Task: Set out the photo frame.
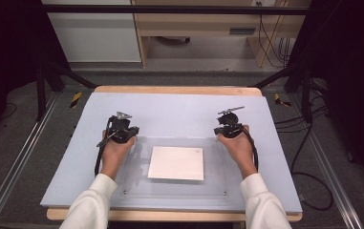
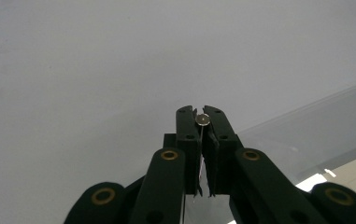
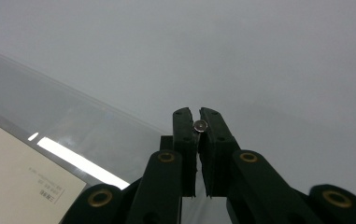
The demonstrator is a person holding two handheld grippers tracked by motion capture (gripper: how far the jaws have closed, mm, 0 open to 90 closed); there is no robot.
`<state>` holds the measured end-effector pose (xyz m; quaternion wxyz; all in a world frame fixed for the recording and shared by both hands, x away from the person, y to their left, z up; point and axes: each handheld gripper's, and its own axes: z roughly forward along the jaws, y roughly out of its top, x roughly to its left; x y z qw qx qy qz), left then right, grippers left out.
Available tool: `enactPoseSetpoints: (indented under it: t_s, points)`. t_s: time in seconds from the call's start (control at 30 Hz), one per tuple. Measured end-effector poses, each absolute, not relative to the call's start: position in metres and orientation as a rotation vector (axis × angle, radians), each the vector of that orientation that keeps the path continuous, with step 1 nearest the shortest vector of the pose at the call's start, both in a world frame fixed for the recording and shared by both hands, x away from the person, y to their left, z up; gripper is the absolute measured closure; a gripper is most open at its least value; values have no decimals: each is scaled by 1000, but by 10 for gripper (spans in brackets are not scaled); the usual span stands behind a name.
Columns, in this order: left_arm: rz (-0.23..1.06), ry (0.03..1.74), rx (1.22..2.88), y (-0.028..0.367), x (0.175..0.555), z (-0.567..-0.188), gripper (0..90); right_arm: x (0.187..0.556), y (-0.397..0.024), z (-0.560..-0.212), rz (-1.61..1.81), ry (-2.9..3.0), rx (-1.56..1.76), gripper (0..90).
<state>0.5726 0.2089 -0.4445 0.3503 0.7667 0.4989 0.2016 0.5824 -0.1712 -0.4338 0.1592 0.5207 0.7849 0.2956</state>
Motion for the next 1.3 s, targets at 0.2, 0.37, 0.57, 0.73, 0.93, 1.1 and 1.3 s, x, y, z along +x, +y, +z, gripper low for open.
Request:
enactPoseSetpoints:
  t_s: [0.2, 0.37, 0.57, 0.73, 0.93, 1.1, 1.3]
  points:
    - [493, 1296, 2000, 210, 577, -443, 849, 585, -173, -433, 852, 2263, 1503, 857]
    - [479, 1303, 2007, 210, 579, -442, 849, 585, -173, -432, 849, 2269, 1499, 856]
    - [475, 1306, 2024, 210, 580, -441, 849, 583, -173, -433, 846, 2273, 1431, 831]
    - [472, 1312, 2018, 210, 580, -442, 849, 566, -177, -428, 868, 2210, 1313, 715]
    - [464, 1318, 2022, 210, 581, -441, 850, 533, -190, -420, 924, 2143, 1223, 578]
    - [464, 1320, 2026, 210, 581, -441, 849, 494, -208, -426, 925, 2129, 1148, 395]
    - [456, 1326, 2031, 210, 582, -441, 849, 454, -232, -437, 936, 2057, 1080, 197]
